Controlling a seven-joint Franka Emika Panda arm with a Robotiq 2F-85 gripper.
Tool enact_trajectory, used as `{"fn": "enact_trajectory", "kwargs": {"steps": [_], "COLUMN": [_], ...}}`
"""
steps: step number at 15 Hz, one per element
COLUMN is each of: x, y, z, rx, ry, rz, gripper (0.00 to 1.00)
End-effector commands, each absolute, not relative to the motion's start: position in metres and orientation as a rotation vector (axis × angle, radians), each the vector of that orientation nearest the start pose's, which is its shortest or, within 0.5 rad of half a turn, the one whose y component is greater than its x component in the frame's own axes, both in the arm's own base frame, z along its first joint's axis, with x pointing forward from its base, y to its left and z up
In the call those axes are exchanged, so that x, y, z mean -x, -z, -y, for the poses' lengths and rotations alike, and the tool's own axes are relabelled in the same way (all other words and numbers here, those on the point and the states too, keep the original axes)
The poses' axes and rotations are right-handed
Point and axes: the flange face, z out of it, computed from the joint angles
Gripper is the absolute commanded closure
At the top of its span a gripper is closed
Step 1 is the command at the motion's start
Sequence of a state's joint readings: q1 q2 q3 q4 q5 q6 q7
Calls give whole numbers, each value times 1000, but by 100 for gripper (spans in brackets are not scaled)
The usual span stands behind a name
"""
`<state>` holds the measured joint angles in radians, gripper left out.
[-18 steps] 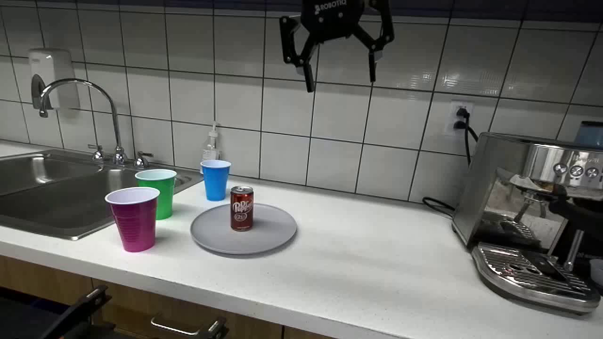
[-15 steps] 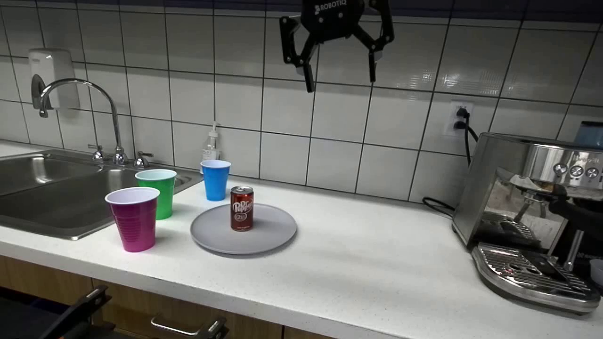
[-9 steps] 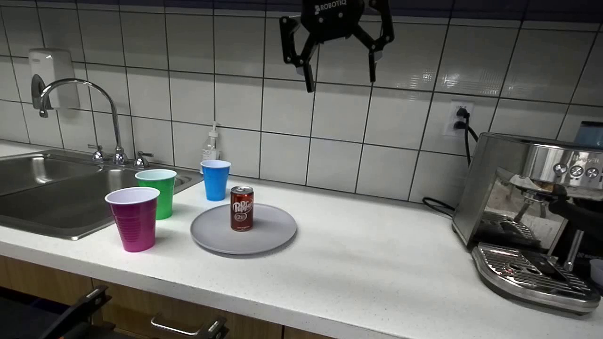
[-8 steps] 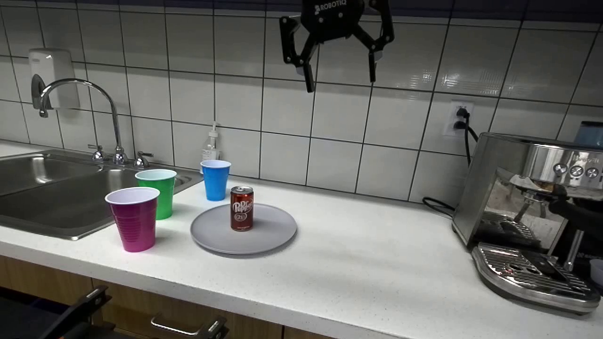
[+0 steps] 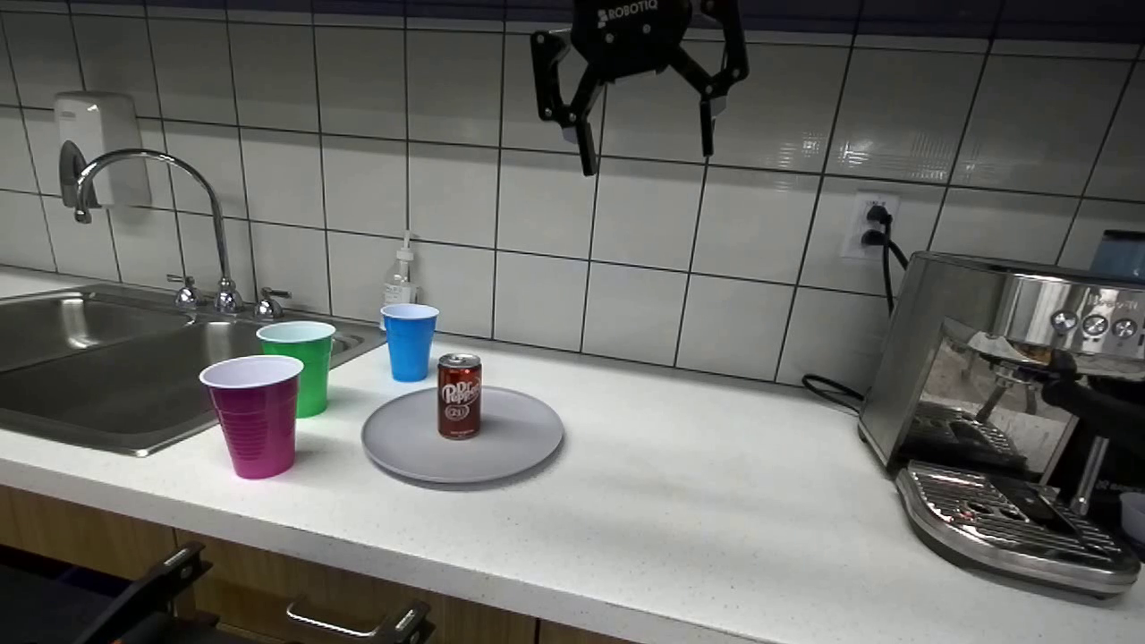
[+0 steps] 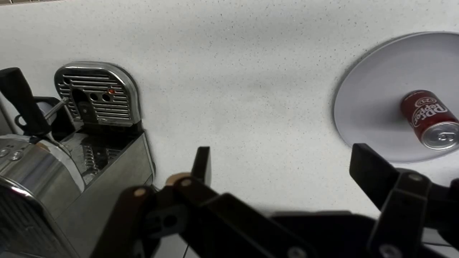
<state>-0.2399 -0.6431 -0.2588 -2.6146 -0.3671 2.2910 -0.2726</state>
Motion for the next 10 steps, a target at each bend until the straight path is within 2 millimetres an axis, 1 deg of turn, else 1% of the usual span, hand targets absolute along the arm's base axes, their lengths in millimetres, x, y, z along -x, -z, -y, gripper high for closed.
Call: {"fn": "enact_trajectory", "kwargs": {"steps": [1, 6, 8, 10], "x": [-331, -331, -330, -333], "y": [-481, -480, -478, -472], "z": [194, 192, 187, 181], "rx": [3375, 3366, 3352, 3356], "ry": [402, 415, 475, 479], "rz": [0, 14, -2, 32], "gripper": [0, 0, 0, 0]}}
